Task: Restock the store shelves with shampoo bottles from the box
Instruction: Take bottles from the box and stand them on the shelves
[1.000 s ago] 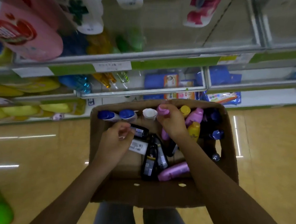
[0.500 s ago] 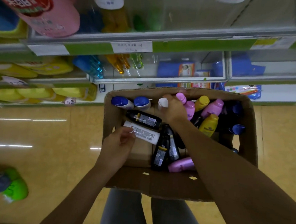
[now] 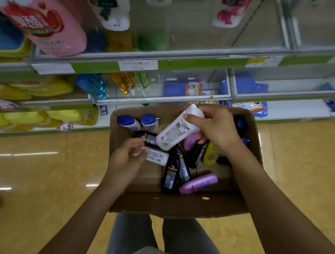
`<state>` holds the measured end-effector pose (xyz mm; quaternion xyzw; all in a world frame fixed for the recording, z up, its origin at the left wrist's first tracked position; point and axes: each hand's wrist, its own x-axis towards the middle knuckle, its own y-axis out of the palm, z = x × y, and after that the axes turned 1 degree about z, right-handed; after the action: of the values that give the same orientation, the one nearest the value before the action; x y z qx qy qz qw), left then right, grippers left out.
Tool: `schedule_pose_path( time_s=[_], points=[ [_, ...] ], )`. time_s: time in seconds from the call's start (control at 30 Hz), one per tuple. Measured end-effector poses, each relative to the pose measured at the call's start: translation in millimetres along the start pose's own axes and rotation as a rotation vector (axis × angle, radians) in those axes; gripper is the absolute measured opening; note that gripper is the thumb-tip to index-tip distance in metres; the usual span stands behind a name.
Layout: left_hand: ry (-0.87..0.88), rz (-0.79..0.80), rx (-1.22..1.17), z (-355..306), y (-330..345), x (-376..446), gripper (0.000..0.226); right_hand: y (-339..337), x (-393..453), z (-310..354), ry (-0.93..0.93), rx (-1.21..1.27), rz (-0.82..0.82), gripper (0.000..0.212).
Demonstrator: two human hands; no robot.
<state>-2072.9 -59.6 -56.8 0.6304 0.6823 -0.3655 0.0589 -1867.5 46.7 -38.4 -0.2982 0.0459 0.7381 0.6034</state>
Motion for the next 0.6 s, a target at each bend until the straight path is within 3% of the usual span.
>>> schedule_pose_path(
  time_s=[0.17,0.33,0.47,0.6],
  points=[
    [0.069,0.182,-0.126,-28.4,-16.3,-7.9,0.058,-23.0,-29.0,55.0,-0.061,0.067,0.086,0.015],
    [0.101,0.377,-0.301,-66.2,-36.9,-27.0,0.051,-34.4,-44.0,99.8,-0.078,0.137,0.15,0.012],
    [0.216,0.227,-0.341,-87.3,-45.8,-45.2,0.03,-33.8,-50.9,114.1,-0.055,0.228,0.091,0.018],
    [0.329,-0.009,-0.321,-103.1,-46.7,-58.0,0.03,-18.2,-66.8,124.2,-0.019,0.41,0.033,0.035]
  ],
)
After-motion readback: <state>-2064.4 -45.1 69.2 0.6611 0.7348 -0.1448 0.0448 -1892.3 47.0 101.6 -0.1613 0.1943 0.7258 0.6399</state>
